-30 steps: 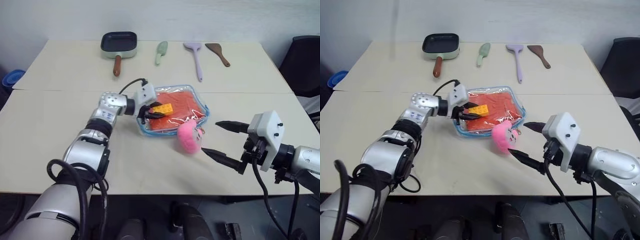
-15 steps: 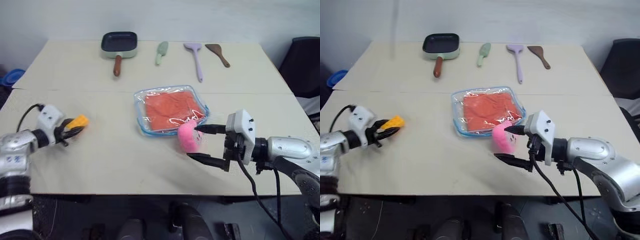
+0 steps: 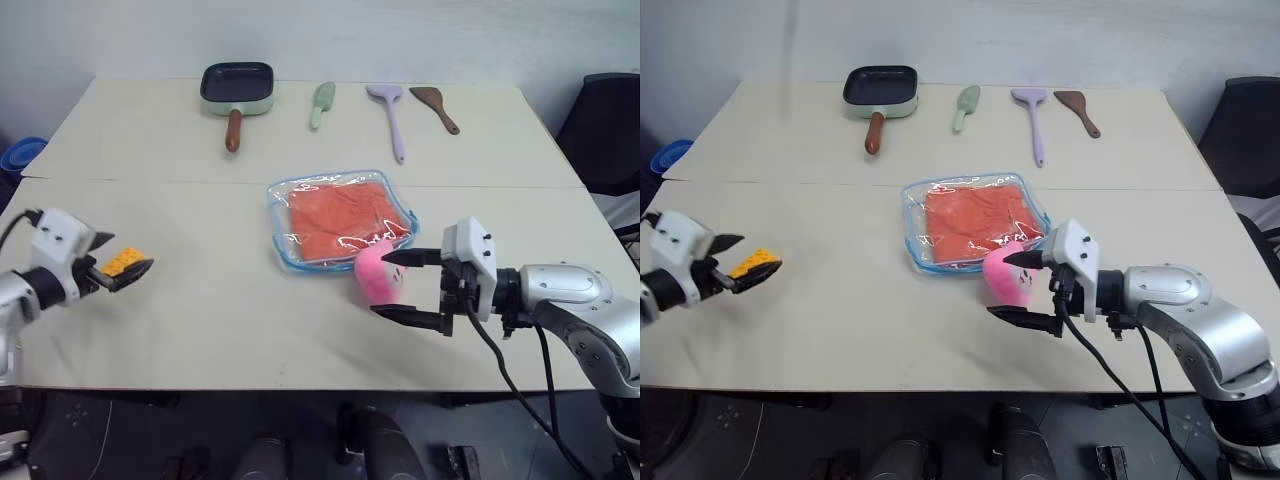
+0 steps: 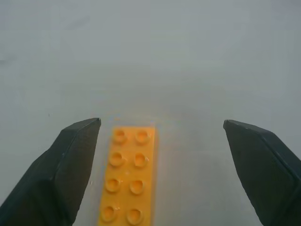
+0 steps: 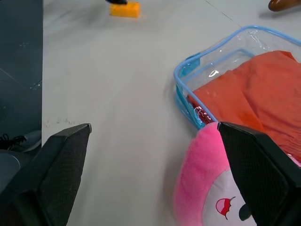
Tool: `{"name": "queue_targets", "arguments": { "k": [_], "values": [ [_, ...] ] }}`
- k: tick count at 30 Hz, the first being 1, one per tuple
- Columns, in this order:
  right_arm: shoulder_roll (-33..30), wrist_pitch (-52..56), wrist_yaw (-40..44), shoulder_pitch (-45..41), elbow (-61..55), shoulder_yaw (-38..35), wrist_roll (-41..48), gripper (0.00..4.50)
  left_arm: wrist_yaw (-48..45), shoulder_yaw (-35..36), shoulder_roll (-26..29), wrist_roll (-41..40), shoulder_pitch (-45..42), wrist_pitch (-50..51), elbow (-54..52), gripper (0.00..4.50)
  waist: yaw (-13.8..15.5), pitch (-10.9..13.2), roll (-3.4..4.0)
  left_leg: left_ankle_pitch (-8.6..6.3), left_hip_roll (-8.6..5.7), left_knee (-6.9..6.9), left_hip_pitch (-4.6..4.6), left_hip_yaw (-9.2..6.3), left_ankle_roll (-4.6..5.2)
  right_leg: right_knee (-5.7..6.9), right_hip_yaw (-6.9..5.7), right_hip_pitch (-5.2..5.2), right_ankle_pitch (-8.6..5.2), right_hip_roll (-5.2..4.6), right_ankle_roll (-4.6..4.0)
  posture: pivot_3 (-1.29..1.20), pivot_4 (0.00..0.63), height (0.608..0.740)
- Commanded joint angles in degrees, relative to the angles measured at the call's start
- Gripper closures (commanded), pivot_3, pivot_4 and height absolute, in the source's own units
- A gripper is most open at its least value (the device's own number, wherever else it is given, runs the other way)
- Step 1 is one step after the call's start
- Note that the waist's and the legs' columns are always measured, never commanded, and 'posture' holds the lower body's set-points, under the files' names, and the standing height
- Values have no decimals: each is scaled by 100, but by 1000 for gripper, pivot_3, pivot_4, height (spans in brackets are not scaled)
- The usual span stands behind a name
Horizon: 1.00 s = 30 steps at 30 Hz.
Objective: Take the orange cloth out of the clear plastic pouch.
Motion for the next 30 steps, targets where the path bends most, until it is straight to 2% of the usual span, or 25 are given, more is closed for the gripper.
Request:
{"name": "queue_targets", "arguments": {
  "k": [1,3,6,8,11,14,17,22,25,30],
  "values": [
    [-113,-28,27,81,-215,-419,119,0,-719,-318,303,-845,-631,445,-908,40,46,0,0,0,-1,1,-1,-3,0,-6,-2,1,0,-1,0,0,150,740],
    [-131,-6,-3,120,-263,-501,122,0,-870,-953,266,-801,-1105,464,-1082,40,79,0,3,0,-9,3,0,-9,0,-12,-5,10,1,-7,1,0,150,740],
    [-147,18,-136,251,-442,-667,95,0,-1351,-2513,-237,-184,-1932,-151,-1132,40,76,-4,11,2,-15,2,7,2,2,-7,3,19,4,-3,8,0,150,740],
    [-140,50,-222,299,-539,-727,112,0,-1525,-3069,-477,129,-2230,-498,-966,40,45,-3,11,3,-17,3,4,12,2,-3,7,17,5,3,9,0,150,740],
    [-120,161,-391,433,-811,-855,204,0,-1787,-3859,-785,915,-2563,-1590,-205,40,-46,-2,8,5,-11,0,-2,28,-6,-1,21,10,5,20,8,0,150,740],
    [-103,279,-620,651,-1137,-1040,313,0,-1633,-4362,-1234,1610,-3070,-2612,871,40,-60,-2,8,10,-4,-4,2,36,-20,1,27,7,3,31,-5,0,150,740],
    [-125,383,-799,842,-1390,-1235,450,0,-1326,-4510,-1631,2047,-3469,-3369,1650,40,15,-2,8,16,-8,2,10,34,-20,-4,23,8,4,25,-9,0,150,740],
    [-147,509,-1043,1084,-1656,-1472,624,0,-1282,-4496,-2044,2147,-3665,-3949,2338,40,38,-2,8,15,-8,1,8,24,-12,11,21,6,8,18,-3,0,150,740],
    [-158,545,-1132,1157,-1724,-1529,679,0,-1380,-4434,-2114,2107,-3647,-4118,2530,589,34,-2,7,14,-8,1,8,23,-10,9,20,6,9,18,-2,0,150,740],
    [-210,545,-1154,1230,-1723,-1556,690,0,-1475,-4379,-2094,2107,-3598,-4351,2707,2078,39,-2,7,13,-9,1,9,21,-7,8,18,7,9,15,-2,0,150,740]
  ]
}}
